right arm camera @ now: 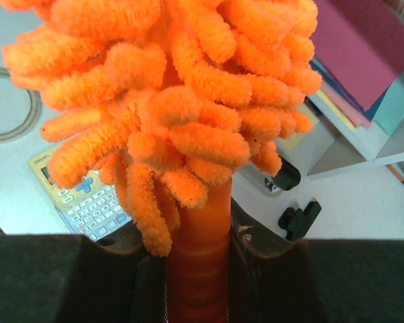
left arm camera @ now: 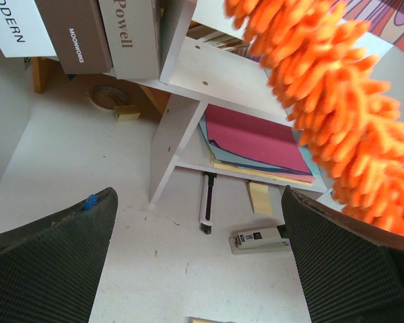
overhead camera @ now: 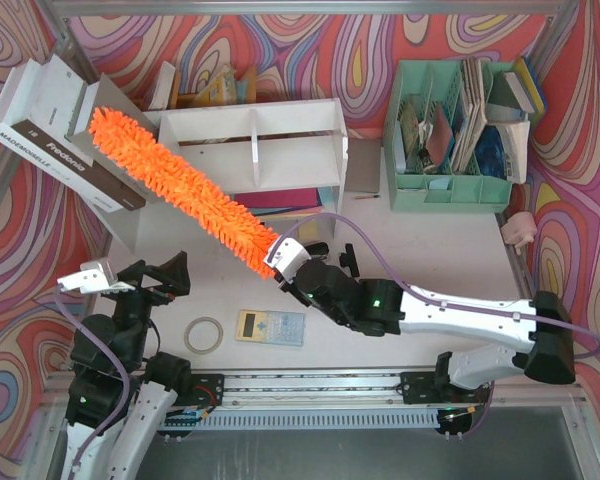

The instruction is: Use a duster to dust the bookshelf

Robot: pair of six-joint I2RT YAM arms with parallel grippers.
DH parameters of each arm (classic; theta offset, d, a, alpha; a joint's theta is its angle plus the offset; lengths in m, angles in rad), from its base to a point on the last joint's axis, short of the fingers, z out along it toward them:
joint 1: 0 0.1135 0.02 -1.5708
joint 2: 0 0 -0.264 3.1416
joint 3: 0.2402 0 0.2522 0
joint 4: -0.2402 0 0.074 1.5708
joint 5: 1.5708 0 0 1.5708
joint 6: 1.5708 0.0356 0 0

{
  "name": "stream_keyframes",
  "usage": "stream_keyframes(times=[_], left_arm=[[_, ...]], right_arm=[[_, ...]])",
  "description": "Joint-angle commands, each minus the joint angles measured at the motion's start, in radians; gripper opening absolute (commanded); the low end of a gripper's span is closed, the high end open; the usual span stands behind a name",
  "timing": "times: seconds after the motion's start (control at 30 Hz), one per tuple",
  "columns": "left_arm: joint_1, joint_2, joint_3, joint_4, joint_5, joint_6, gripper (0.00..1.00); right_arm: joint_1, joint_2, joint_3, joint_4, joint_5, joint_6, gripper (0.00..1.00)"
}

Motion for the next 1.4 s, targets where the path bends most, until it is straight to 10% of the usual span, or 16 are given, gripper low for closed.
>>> stream_keyframes(times=[0.0, 1.37], left_arm=[[0.008, -0.012, -0.008, -0.001, -0.004, -0.003, 0.98], [0.008, -0.015, -0.009, 0.0, -0.007, -0.005, 0.98]], right_arm=[[0.0, 0.049, -0.003, 0.031, 0.038, 0.06, 0.0], [-0.051, 0.166, 0.165, 0.094, 0.102, 0.021, 0.0]])
